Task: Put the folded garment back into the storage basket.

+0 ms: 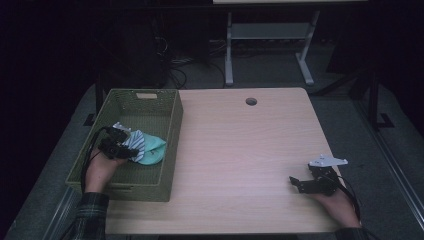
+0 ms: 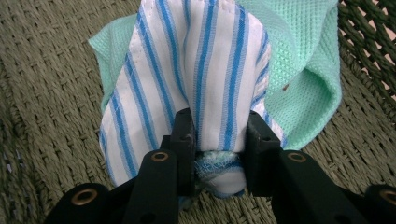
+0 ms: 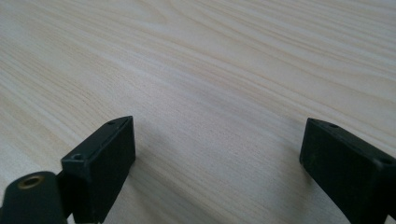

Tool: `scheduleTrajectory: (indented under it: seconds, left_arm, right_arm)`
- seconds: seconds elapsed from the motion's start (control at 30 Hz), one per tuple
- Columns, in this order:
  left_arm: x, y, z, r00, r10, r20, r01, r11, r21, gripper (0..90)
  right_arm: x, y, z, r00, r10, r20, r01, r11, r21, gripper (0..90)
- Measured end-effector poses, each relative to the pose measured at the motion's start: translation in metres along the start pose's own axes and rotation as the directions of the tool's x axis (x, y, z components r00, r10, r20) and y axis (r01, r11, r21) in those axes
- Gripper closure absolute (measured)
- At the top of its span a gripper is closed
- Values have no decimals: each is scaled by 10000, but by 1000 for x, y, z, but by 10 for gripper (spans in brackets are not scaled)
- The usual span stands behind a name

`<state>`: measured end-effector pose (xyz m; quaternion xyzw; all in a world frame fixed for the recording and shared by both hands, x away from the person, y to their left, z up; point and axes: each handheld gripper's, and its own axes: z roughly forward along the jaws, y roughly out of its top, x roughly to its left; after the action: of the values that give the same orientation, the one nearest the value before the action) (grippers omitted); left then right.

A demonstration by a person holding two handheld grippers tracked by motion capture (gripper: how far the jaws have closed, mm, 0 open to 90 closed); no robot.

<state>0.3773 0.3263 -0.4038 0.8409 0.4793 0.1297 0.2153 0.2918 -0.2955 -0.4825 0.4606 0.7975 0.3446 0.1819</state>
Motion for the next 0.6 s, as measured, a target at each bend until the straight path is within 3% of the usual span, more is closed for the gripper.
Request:
scheduleTrajectory:
  seconds: [0.13, 0.27, 0.37, 0.6]
  left_arm:
    - [1, 0, 1, 10000, -58, -23, 58, 10000, -26, 576]
    - [4, 0, 1, 9992, -393, -4, 393, 9991, -161, 393]
    - [4, 2, -2, 9984, -563, 46, 565, 9966, -599, 264]
    - [-1, 6, -11, 9974, -584, 425, 627, 9921, -1090, 172]
  right_arm:
    - [0, 0, 0, 10000, 16, 19, -16, 10000, -1, 99]
    - [0, 0, 0, 10000, 31, 32, -31, 10000, -1, 99]
    - [0, 0, 0, 10000, 30, 33, -30, 10000, -5, 99]
    - [0, 0, 0, 10000, 28, 32, -28, 10000, 0, 99]
